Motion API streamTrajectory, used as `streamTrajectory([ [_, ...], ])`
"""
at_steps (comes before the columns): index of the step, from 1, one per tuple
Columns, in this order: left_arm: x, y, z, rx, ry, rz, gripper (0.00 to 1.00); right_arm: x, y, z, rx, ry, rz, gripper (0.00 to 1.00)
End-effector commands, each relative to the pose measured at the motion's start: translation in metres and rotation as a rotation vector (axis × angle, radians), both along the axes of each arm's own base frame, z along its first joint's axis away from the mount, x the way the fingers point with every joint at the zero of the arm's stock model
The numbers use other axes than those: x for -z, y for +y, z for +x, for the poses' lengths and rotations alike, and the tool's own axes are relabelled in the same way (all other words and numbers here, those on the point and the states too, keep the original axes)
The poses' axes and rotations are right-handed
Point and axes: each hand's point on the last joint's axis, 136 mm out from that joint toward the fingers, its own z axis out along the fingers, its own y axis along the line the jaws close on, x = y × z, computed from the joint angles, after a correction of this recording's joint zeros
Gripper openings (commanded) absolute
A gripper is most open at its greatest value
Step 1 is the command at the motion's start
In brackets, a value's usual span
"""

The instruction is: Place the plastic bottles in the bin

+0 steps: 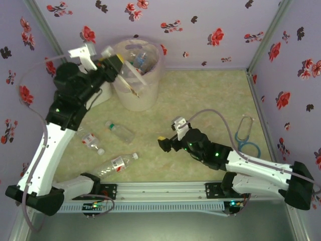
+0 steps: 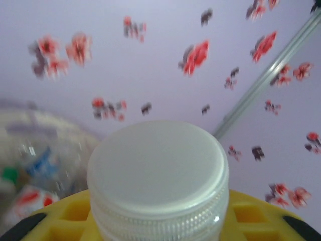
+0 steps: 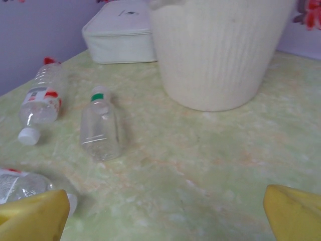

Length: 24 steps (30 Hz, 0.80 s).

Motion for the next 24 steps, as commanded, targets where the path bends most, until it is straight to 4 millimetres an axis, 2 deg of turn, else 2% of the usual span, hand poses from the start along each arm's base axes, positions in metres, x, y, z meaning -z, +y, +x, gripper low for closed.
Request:
streamTrajectory([
  [1,-0.004,0.025,0.027,-0.157,-0.035,0.175,0.0,0.01,-0.032,0.007,0.138,0.015,-0.024,1.0],
  [4,-0.008,0.038,0.058,-0.254,-0.046,0.249,0.0,0.005,-0.046,0.006,0.175,0.014,-0.021,1.0],
  [8,0.008,0.035,0.109,-0.291,-0.023,0.384,0.0,0.001,-0.064,-0.001,0.207,0.045,-0.021,1.0],
  [12,0.039,0.033,0.16,-0.305,0.06,0.516,0.0,0.0,-0.079,-0.011,0.215,0.078,-0.004,1.0],
  [14,0.061,0.032,0.184,-0.305,0.118,0.574,0.0,-0.001,-0.087,-0.015,0.221,0.092,0.011,1.0],
  [18,0.101,0.027,0.213,-0.274,0.203,0.649,0.0,-0.001,-0.097,-0.02,0.231,0.097,0.021,1.0],
  [21,0.131,0.025,0.222,-0.247,0.268,0.714,0.0,0.0,-0.099,-0.02,0.234,0.1,0.01,1.0],
  [24,0.17,0.021,0.23,-0.181,0.348,0.777,0.0,0.003,-0.098,-0.018,0.241,0.094,-0.001,1.0],
])
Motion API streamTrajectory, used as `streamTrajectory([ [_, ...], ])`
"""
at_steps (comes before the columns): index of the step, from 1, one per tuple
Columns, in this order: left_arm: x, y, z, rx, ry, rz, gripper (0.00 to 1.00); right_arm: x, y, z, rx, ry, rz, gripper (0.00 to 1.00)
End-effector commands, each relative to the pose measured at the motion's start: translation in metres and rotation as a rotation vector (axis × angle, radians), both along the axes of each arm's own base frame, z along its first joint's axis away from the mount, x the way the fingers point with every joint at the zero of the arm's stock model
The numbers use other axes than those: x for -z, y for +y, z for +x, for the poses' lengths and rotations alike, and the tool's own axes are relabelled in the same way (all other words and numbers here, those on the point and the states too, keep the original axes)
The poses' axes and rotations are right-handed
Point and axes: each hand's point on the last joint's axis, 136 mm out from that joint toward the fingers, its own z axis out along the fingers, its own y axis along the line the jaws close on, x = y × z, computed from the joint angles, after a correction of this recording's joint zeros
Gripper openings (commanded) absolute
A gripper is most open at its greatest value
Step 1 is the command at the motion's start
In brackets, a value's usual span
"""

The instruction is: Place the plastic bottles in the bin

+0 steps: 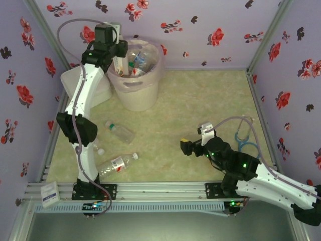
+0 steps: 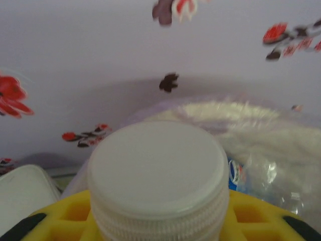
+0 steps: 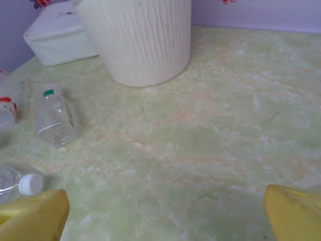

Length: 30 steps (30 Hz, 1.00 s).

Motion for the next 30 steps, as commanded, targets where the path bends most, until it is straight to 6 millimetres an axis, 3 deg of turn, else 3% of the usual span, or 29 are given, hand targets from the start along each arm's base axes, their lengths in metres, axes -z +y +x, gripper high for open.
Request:
streamTrajectory([
  [1,0.028,-0.001,-0.001,0.054,0.097,0.069,0.0,0.002,-0.006,0.005,0.045,0.0,-0.017,1.0],
  [5,0.078,-0.017,0.005,0.135,0.226,0.045,0.0,0.004,0.001,0.007,0.035,0.009,-0.028,1.0],
  [8,0.102,-0.027,0.008,0.166,0.278,0.006,0.0,0.01,0.003,0.008,0.035,0.023,-0.041,1.0],
  [9,0.108,-0.029,0.01,0.174,0.287,0.002,0.05,0.01,0.004,0.008,0.037,0.025,-0.043,1.0],
  [12,0.123,-0.032,0.016,0.146,0.317,-0.04,0.44,0.015,0.007,0.009,0.03,0.036,-0.058,1.0],
  [13,0.126,-0.033,0.017,0.146,0.321,-0.041,0.53,0.017,0.008,0.009,0.029,0.04,-0.064,1.0],
  [16,0.128,-0.038,0.018,0.155,0.32,-0.051,0.64,0.021,0.012,0.009,0.02,0.056,-0.079,1.0],
  [21,0.109,-0.048,0.015,0.186,0.282,-0.079,0.81,0.027,0.02,0.011,0.003,0.073,-0.105,1.0],
  [26,0.058,-0.046,0.006,0.198,0.188,-0.092,0.97,0.032,0.03,0.012,-0.022,0.093,-0.135,1.0],
  [30,0.015,-0.044,-0.011,0.226,0.116,-0.106,1.0,0.035,0.037,0.016,-0.029,0.098,-0.154,1.0],
])
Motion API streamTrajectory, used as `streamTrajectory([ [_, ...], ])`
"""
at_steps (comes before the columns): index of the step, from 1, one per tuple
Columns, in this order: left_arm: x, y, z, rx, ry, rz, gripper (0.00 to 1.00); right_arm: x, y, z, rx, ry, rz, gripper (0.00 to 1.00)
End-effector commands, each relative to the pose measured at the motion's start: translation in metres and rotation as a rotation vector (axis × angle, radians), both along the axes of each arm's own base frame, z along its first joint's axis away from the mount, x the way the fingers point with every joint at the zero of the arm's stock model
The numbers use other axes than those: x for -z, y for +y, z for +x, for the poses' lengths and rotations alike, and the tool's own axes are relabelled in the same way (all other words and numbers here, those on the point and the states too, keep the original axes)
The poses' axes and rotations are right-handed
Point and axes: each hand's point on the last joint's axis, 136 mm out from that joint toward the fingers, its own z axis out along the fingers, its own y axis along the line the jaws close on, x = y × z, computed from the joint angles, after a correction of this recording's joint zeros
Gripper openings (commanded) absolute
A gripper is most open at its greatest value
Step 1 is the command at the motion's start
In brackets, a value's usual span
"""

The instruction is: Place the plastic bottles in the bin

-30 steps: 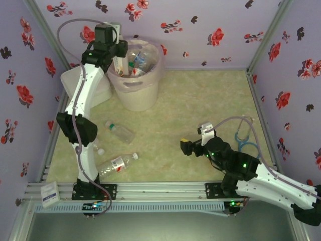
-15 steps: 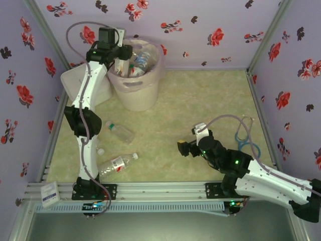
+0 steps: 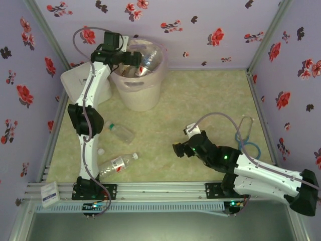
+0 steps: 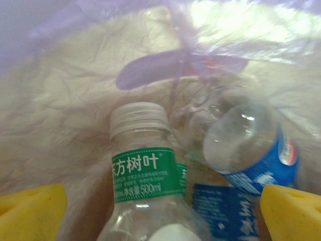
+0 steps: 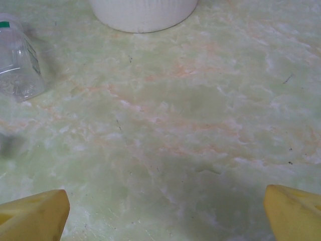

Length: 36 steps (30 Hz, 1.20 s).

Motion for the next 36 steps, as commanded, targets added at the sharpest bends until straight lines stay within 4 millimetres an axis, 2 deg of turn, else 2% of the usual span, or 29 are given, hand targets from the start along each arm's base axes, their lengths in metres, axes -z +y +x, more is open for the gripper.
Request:
streamTrajectory([
  [1,-0.069,-0.01,-0.032,0.068,-0.101,-0.044,1.0,-0.019,0.012,0.007,-0.012,-0.03,0.044,1.0],
  [5,-0.102,-0.004,-0.053,0.08,-0.149,-0.046,1.0,-0.022,0.018,0.011,-0.027,-0.037,0.043,1.0],
  [10,-0.117,0.009,-0.072,0.061,-0.153,-0.006,1.0,-0.023,0.026,0.014,-0.07,-0.034,0.008,1.0],
  [14,-0.105,0.026,-0.102,0.018,-0.08,0.026,1.0,-0.02,0.04,0.014,-0.149,-0.027,-0.018,1.0],
  [17,-0.093,0.044,-0.133,-0.051,-0.05,0.025,1.0,-0.013,0.042,0.021,-0.164,-0.009,-0.047,1.0],
  [22,-0.058,0.08,-0.197,-0.197,0.026,-0.004,1.0,-0.005,0.049,0.032,-0.187,0.033,-0.033,1.0],
  [25,-0.026,0.099,-0.235,-0.278,0.112,-0.026,1.0,0.004,0.053,0.036,-0.207,0.046,-0.057,1.0],
  [30,0.028,0.146,-0.291,-0.524,0.229,-0.027,1.0,0.023,0.061,0.048,-0.225,0.07,-0.11,1.0],
  [34,0.079,0.178,-0.318,-0.725,0.323,-0.121,1.0,0.03,0.062,0.056,-0.215,0.081,-0.106,1.0],
  [36,0.097,0.197,-0.319,-0.821,0.317,-0.161,1.0,0.035,0.06,0.059,-0.205,0.098,-0.096,1.0],
])
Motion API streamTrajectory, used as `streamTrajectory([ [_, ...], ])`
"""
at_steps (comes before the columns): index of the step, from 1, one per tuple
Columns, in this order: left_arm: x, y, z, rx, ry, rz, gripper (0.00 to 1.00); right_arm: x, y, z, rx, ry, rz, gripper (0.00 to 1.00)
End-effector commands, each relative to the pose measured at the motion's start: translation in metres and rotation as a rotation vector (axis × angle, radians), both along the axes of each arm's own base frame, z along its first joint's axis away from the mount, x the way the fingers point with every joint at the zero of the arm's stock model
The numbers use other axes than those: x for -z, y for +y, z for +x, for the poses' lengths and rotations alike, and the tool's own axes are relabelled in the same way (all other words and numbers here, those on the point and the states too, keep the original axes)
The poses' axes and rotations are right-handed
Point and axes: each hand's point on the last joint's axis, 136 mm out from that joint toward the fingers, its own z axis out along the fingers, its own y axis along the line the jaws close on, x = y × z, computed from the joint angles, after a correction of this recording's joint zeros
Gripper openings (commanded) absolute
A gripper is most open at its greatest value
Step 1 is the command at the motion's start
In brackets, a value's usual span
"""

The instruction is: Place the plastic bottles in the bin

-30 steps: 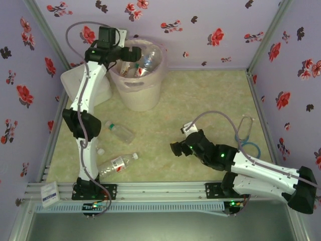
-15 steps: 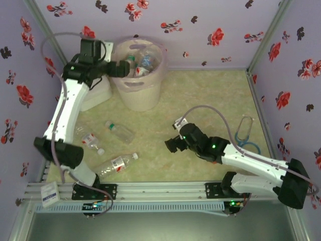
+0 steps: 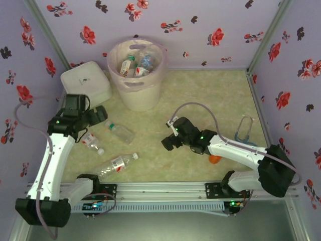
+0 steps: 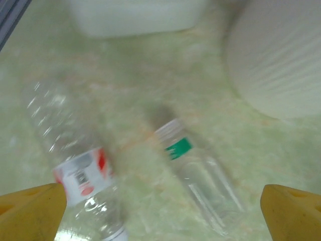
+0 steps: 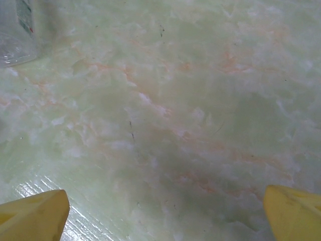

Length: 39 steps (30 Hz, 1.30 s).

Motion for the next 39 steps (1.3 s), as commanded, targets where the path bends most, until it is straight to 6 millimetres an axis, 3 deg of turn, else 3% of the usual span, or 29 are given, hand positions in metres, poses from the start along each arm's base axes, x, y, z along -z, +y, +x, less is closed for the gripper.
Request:
streamTrajectory([
  [1,0.031,0.034,-0.008,-0.243,0.014,-0.062,1.0,-0.01,0.007,0.011,-0.012,-0.017,0.054,1.0],
  [6,0.085,0.066,-0.013,-0.425,0.052,-0.138,1.0,0.002,-0.01,0.008,0.017,0.006,0.03,1.0],
  [12,0.144,0.07,-0.01,-0.471,0.142,-0.194,1.0,0.011,-0.029,0.005,0.066,0.022,0.032,1.0],
  [17,0.163,0.069,-0.009,-0.489,0.146,-0.213,0.93,0.013,-0.035,0.003,0.078,0.027,0.023,1.0],
  [24,0.172,0.073,-0.012,-0.511,0.152,-0.201,0.72,0.01,-0.035,0.003,0.085,0.027,0.025,1.0],
  [28,0.157,0.075,-0.012,-0.51,0.115,-0.19,0.65,0.009,-0.036,0.003,0.09,0.025,0.026,1.0],
  [31,0.13,0.076,-0.008,-0.487,0.053,-0.178,0.64,0.008,-0.036,0.004,0.096,0.025,0.03,1.0],
  [34,0.083,0.079,0.003,-0.444,-0.045,-0.152,0.61,0.006,-0.035,0.005,0.097,0.023,0.033,1.0],
  [39,-0.028,0.069,0.035,-0.313,-0.255,-0.161,0.58,0.002,-0.032,0.009,0.096,0.023,0.026,1.0],
])
